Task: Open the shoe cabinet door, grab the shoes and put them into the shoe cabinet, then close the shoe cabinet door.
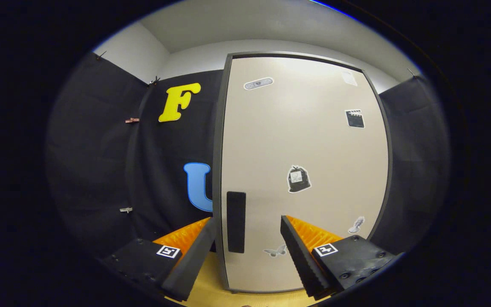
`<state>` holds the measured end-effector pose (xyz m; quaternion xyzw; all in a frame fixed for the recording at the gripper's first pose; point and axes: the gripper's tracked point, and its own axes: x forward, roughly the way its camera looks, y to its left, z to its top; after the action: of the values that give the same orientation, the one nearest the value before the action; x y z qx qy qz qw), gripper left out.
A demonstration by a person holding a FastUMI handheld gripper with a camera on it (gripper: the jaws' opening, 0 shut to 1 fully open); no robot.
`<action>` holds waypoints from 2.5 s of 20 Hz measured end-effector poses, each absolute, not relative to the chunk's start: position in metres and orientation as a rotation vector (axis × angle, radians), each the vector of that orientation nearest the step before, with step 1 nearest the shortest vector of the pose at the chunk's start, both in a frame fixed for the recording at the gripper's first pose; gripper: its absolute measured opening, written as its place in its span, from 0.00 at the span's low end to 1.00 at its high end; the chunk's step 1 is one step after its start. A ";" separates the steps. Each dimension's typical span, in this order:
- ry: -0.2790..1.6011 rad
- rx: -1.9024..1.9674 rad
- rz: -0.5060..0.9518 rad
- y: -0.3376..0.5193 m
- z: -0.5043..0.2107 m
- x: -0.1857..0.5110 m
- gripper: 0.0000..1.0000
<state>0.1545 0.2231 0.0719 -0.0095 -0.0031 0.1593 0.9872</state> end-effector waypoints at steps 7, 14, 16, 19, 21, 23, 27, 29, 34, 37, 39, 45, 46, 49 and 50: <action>0.030 -0.034 0.266 0.246 0.050 0.206 0.98; 0.027 -0.037 0.231 0.250 0.044 0.213 0.91; 0.059 0.007 0.229 0.255 0.039 0.215 0.70; 0.079 0.048 0.214 0.253 0.036 0.211 0.39; 0.090 0.060 0.219 0.254 0.036 0.213 0.33; 0.114 0.070 0.238 0.254 0.035 0.213 0.23; 0.139 0.074 0.283 0.254 0.035 0.207 0.14; 0.140 0.070 0.292 0.253 0.038 0.199 0.14; 0.140 0.081 0.345 0.243 0.047 0.163 0.14; 0.127 0.071 0.375 0.226 0.051 0.135 0.15; 0.114 0.057 0.385 0.212 0.054 0.113 0.14; 0.128 0.051 0.399 0.162 0.059 0.068 0.14; 0.129 0.050 0.393 0.154 0.060 0.063 0.14; 0.144 0.064 0.378 0.132 0.062 0.051 0.14; 0.145 0.067 0.372 0.124 0.062 0.048 0.14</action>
<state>0.0483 0.1237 0.0625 0.0333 0.0718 0.1846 0.9796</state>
